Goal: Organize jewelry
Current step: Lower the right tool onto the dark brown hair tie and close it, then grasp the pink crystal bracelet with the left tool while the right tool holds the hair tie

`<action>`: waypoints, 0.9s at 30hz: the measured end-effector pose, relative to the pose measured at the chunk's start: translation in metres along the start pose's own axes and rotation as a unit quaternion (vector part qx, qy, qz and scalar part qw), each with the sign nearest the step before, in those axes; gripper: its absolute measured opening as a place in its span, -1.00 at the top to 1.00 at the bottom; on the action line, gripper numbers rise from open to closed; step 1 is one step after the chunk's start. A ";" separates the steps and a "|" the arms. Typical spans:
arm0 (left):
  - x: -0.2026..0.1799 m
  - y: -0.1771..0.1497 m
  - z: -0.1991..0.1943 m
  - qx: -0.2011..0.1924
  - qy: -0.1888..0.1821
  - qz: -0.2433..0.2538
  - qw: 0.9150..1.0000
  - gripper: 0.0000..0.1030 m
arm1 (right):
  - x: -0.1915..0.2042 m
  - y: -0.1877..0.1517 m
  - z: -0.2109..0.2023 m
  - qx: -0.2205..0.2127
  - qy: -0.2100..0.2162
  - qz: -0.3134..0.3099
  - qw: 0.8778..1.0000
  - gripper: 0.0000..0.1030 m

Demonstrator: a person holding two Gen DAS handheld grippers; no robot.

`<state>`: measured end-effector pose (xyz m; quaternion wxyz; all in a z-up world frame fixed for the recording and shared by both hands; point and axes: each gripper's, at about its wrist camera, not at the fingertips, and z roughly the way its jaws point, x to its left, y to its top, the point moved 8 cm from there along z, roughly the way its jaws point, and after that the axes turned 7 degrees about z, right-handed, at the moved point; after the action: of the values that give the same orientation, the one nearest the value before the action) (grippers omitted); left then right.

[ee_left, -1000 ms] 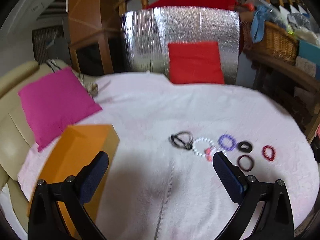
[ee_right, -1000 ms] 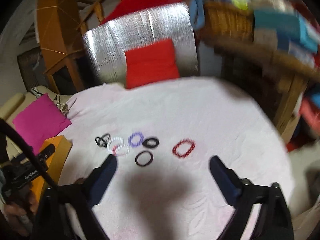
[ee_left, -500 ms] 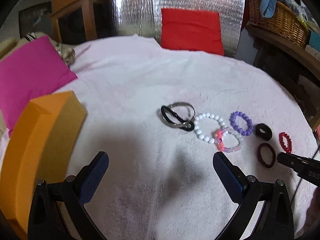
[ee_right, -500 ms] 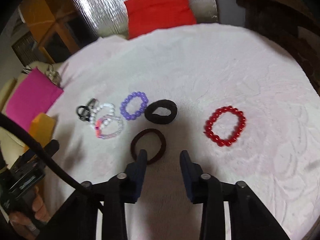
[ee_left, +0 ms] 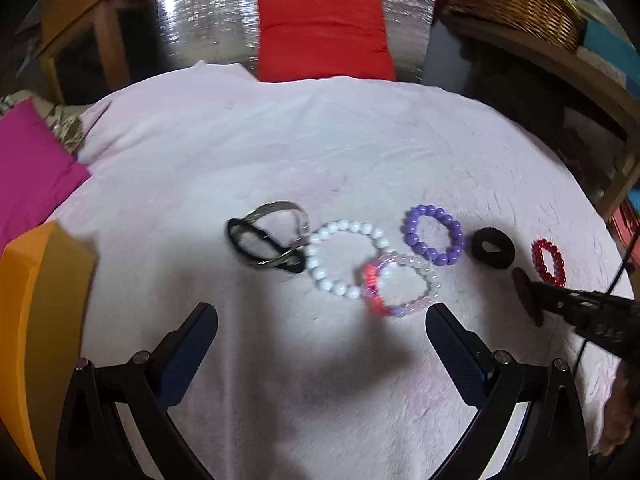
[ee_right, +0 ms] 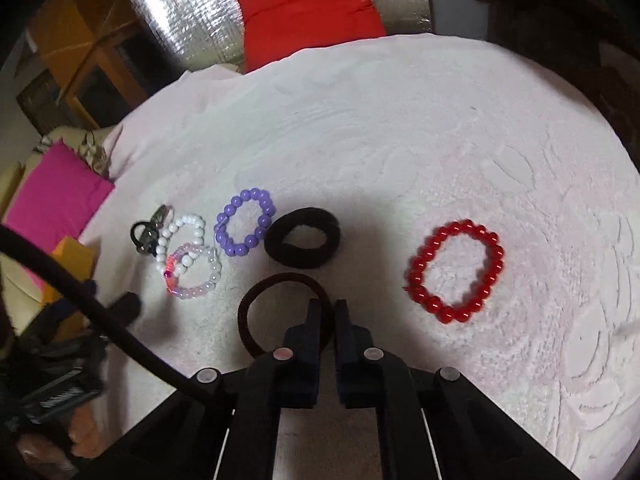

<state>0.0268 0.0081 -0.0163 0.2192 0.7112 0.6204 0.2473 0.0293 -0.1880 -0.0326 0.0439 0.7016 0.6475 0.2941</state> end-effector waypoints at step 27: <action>-0.009 0.013 0.017 -0.001 -0.069 0.003 0.998 0.81 | 0.004 0.003 -0.020 -0.019 0.024 0.017 0.999 0.88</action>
<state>0.0464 -0.0029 -0.0224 0.2616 0.7282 0.6014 0.1989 0.0222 -0.1907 -0.0133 0.0368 0.7039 0.6309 0.3243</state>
